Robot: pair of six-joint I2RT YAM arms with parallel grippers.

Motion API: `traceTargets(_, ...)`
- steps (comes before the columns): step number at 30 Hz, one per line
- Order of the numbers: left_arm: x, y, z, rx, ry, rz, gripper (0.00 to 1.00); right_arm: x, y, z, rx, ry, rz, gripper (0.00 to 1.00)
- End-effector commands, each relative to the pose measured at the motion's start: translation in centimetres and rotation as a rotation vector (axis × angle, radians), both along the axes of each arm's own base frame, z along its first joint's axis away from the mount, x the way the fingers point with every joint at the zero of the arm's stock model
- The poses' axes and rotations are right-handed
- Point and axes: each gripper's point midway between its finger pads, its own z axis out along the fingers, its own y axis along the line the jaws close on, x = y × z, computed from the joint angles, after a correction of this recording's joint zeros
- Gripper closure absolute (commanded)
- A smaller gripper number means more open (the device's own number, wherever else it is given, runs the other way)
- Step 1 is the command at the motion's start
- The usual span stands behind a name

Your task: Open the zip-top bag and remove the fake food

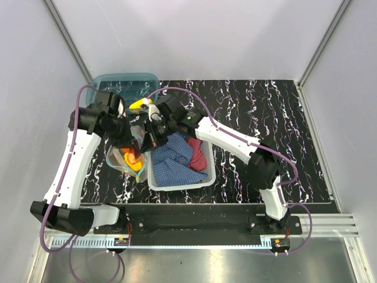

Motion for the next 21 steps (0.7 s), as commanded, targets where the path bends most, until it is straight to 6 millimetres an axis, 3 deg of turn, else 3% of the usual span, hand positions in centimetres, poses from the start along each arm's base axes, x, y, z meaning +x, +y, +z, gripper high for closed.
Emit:
traceTargets(1, -1.7, 1.1, 3.4, 0.050, -0.004, -0.016, 1.00, 0.4, 0.0, 1.9, 0.040, -0.095, -0.005, 1.00)
traceTargets(5, -3.9, -1.4, 5.9, -0.118, -0.043, -0.074, 1.00, 1.3, -0.1, 1.4, 0.027, -0.079, -0.039, 1.00)
traceTargets(7, -5.5, -2.1, 5.5, -0.182, -0.011, -0.049, 1.00, 2.0, -0.4, 1.2, 0.021, -0.052, -0.067, 1.00)
traceTargets(17, -9.0, -1.3, 3.9, -0.209, -0.010, 0.052, 1.00, 3.3, -0.8, 1.8, 0.052, 0.020, -0.094, 1.00)
traceTargets(21, -10.2, -2.0, 6.1, -0.289, -0.077, 0.048, 1.00, 3.5, -0.7, 1.2, 0.045, 0.067, -0.097, 1.00)
